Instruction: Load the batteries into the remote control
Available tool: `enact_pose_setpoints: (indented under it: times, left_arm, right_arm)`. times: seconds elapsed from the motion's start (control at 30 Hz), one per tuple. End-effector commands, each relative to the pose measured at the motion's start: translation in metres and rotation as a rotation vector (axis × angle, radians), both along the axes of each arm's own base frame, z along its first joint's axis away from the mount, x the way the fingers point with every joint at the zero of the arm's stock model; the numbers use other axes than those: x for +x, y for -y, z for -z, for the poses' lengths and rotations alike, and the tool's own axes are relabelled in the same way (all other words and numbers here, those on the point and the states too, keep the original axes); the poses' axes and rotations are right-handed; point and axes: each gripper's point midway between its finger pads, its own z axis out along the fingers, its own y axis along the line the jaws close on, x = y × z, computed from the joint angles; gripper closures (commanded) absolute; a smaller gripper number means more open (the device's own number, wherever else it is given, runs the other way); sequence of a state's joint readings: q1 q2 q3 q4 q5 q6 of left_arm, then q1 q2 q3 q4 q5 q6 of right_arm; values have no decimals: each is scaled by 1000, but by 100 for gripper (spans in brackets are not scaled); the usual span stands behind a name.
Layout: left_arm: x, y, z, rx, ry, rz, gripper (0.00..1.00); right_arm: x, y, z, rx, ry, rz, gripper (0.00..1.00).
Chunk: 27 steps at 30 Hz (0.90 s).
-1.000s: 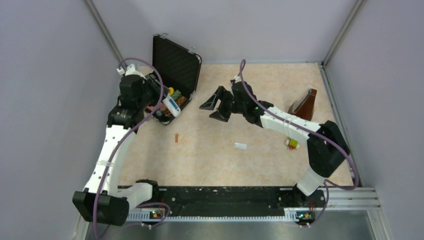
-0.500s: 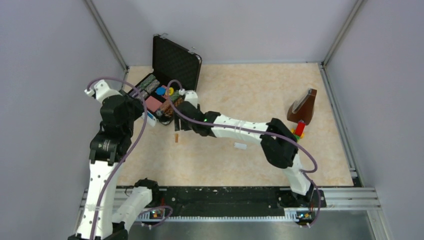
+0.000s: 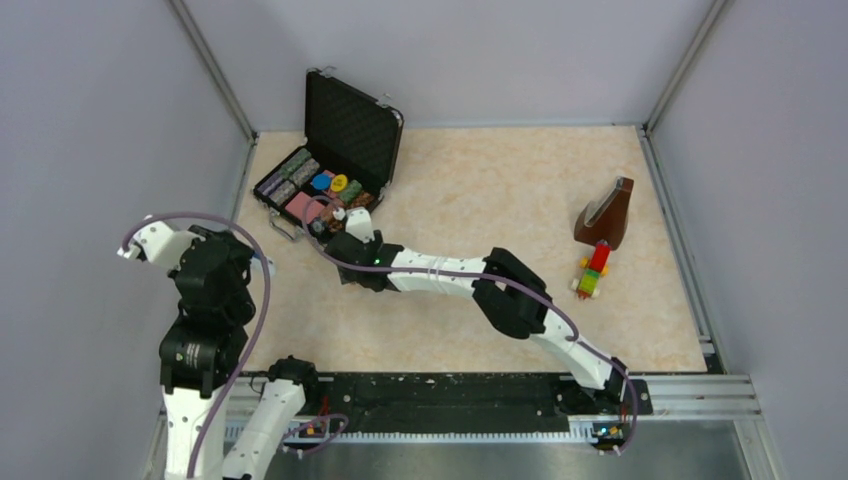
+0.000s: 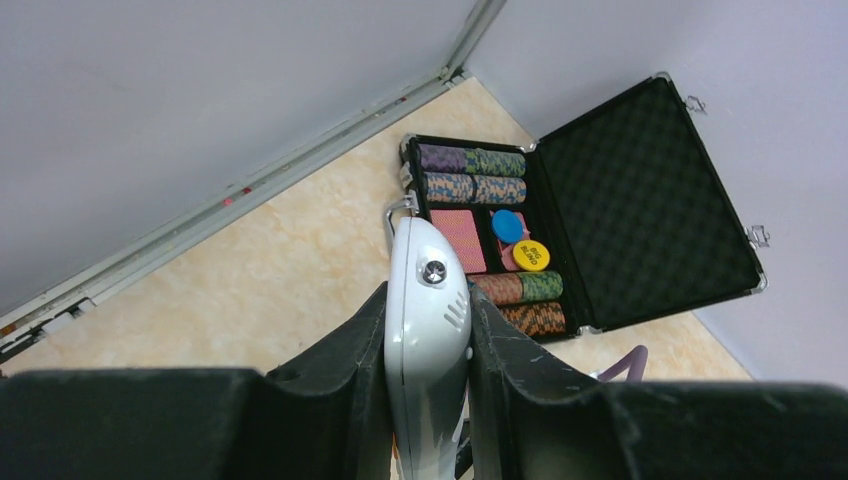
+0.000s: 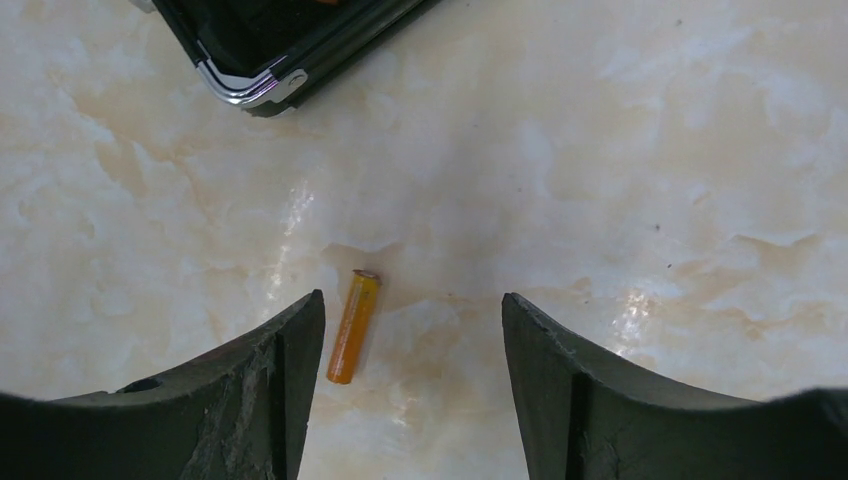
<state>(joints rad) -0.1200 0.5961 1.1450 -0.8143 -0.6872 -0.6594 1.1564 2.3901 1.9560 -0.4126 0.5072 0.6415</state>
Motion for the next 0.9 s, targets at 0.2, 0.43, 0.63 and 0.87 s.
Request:
enact_pose_setpoints:
  times: [0.2,0.43,0.63,0.87]
  left_arm:
    - [-12,-13,-3,14,20,-75,100]
    - [-17,-17,-15,7,88,-101,100]
    - [-16,-16,-15,8,90,-96,100]
    - [0,-4,-4,-2,80,-24,100]
  right_arm:
    - [-17,-20,4,-51,31,-26,53]
    - [-23,-10,21,-115,10,-28,64]
    - [-21,-5,30,-172,26,-57,94]
    - [-16,40,9,-190,20,-104,100]
